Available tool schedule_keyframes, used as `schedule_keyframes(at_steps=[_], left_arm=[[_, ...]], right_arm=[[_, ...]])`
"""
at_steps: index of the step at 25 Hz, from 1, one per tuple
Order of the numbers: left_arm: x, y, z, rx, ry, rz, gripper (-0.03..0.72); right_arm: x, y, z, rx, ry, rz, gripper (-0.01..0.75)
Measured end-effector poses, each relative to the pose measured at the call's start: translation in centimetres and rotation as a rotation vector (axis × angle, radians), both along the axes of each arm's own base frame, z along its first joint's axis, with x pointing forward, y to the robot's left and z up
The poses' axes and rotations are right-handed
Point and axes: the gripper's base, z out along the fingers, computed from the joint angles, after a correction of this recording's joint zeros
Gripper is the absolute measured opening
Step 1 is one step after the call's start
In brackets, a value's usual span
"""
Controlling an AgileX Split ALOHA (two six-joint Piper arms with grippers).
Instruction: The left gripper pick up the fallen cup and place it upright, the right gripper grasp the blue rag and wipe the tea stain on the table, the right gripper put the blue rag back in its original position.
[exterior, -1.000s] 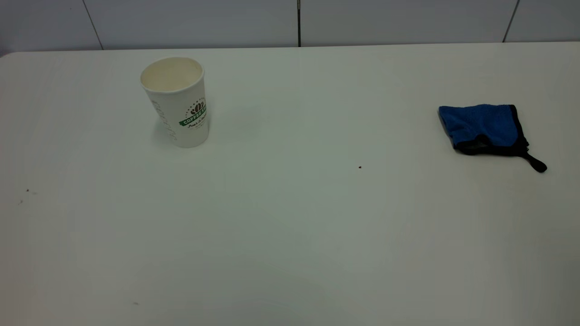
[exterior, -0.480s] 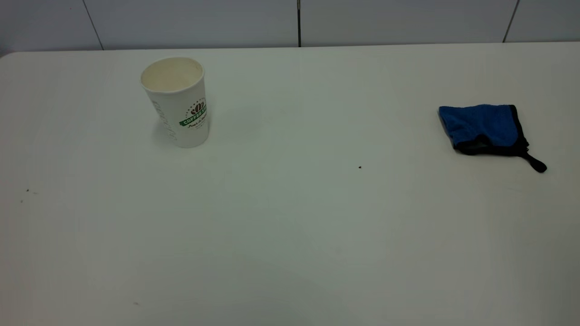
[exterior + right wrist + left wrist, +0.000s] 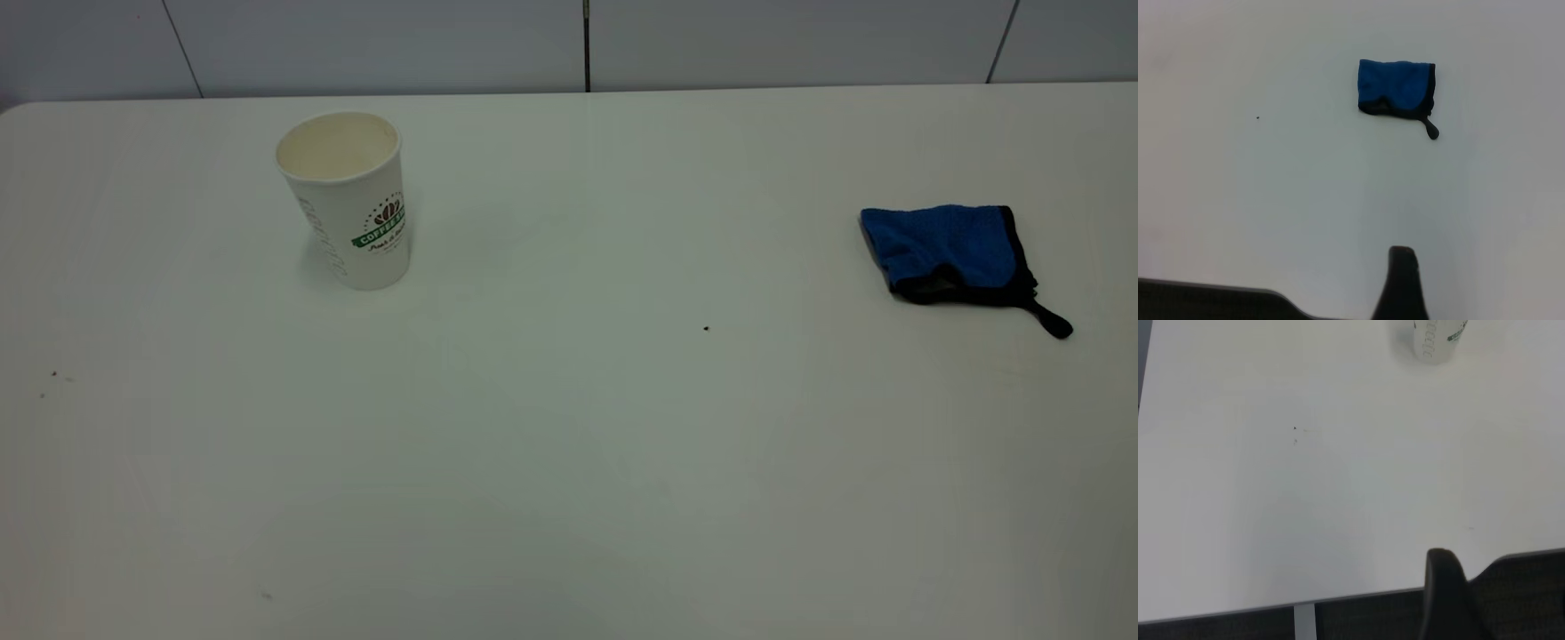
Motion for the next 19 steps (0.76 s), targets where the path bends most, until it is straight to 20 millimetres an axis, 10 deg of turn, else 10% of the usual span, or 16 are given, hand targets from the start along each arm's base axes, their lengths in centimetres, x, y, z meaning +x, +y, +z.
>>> schedule_keyframes(at_steps=[19], left_arm=[[0.0, 0.0, 0.0, 0.0, 0.0, 0.0, 0.447]], right_arm=[[0.0, 0.0, 0.0, 0.0, 0.0, 0.0, 0.235]])
